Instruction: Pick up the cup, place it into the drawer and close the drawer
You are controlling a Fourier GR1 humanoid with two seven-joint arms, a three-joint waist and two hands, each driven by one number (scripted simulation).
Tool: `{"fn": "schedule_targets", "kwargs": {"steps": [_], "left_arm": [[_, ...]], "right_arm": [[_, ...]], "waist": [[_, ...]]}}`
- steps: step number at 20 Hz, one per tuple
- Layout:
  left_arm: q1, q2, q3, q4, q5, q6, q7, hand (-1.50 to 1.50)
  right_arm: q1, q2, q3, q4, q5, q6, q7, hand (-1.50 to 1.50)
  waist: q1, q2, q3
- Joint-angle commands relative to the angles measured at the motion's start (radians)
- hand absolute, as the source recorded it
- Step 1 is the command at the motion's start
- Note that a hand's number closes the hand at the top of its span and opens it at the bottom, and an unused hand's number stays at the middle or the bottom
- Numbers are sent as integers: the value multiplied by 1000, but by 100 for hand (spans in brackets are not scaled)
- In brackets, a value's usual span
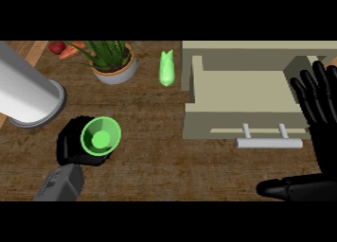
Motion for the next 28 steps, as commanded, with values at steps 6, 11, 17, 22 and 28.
{"fn": "schedule_targets", "kwargs": {"steps": [6, 11, 17, 22, 28], "left_arm": [[72, -54, -146, -465, 6, 7, 255, 150], [74, -86, -183, -712, 57, 68, 472, 150], [-21, -118, -262, -861, 82, 239, 647, 150], [-203, -99, -242, -841, 47, 295, 786, 150], [-395, -113, -224, -722, -13, 399, 840, 150]], "right_arm": [[45, -21, -44, 2, -44, 33, -22, -150], [21, -16, -14, -28, -25, 17, 22, -150], [33, -8, -19, -14, -11, 13, -4, -150], [-2, -13, -27, 28, 3, 8, -18, -150], [2, -59, -87, 25, -69, 57, -12, -150]], "waist": [[7, -4, 1], [6, -3, 1], [-1, -1, 0], [-4, 2, 0], [-11, 3, 0]]}}
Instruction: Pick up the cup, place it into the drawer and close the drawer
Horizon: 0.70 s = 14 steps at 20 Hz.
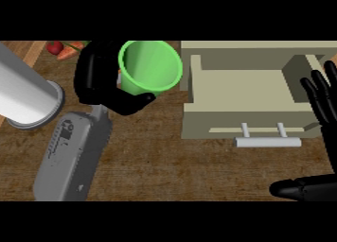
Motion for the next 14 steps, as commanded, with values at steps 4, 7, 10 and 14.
{"fn": "schedule_targets", "kwargs": {"steps": [4, 7, 10, 14], "left_arm": [[-225, -8, -43, 160, -39, 151, 27, 150], [-269, -8, -15, 188, -39, 92, 78, 150], [-352, -8, -49, 237, -23, 159, 119, 150], [-361, -8, -109, 296, -8, 194, 103, 150]], "right_arm": [[42, 9, 26, -4, 8, 23, -18, -150], [-44, 24, 39, 30, 43, -30, 6, -150], [33, 5, -12, 68, 8, 28, -78, -150], [-1, 33, 33, 55, 52, -11, -59, -150]], "waist": [[-13, 2, 0], [-1, 1, 0], [-6, 1, 0], [-4, 1, 0]]}}
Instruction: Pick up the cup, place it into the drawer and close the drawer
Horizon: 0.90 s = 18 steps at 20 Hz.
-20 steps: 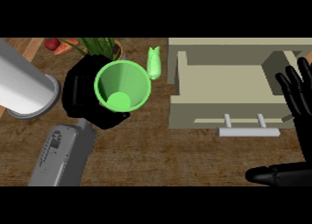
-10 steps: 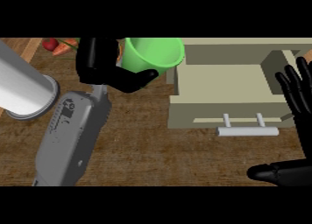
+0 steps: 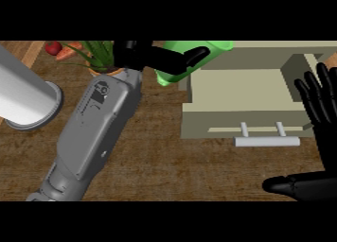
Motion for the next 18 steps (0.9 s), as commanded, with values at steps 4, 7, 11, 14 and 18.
{"fn": "schedule_targets", "kwargs": {"steps": [4, 7, 11, 14, 18], "left_arm": [[-141, -1, -105, 183, 82, 130, -46, 150], [-200, -1, -63, 338, 88, 111, -101, 150], [-208, -1, -166, 430, 191, 155, -189, 150], [-281, -1, -183, 519, 237, 141, -174, 150], [-320, -1, -249, 591, 292, 160, -178, 150]], "right_arm": [[9, 6, 10, 56, 20, 20, -60, -150], [20, -27, -23, -53, -39, 16, 48, -150], [-53, -42, -39, 13, -47, 28, 21, -150], [-31, -16, -22, 33, -34, 31, -30, -150], [-52, -19, -27, 71, -19, 22, -31, -150]], "waist": [[-11, 2, 0], [-21, 4, 0], [-28, 7, 0], [-35, 9, 1], [-41, 10, 1]]}}
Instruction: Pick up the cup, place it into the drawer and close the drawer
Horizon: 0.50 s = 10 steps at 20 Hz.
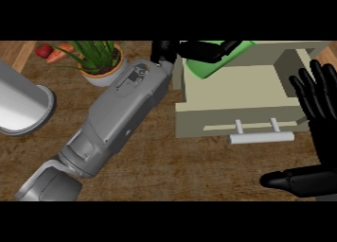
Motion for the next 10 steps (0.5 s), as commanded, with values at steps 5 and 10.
{"fn": "schedule_targets", "kwargs": {"steps": [5, 10], "left_arm": [[-55, 0, -128, 163, 78, 0, -62, 150], [-111, 0, -196, 202, 116, 30, -29, 150]], "right_arm": [[-12, 8, 33, 14, 22, 7, -9, -150], [-34, 10, 12, 28, -5, 4, -16, -150]], "waist": [[-21, 7, 0], [-47, 13, 1]]}}
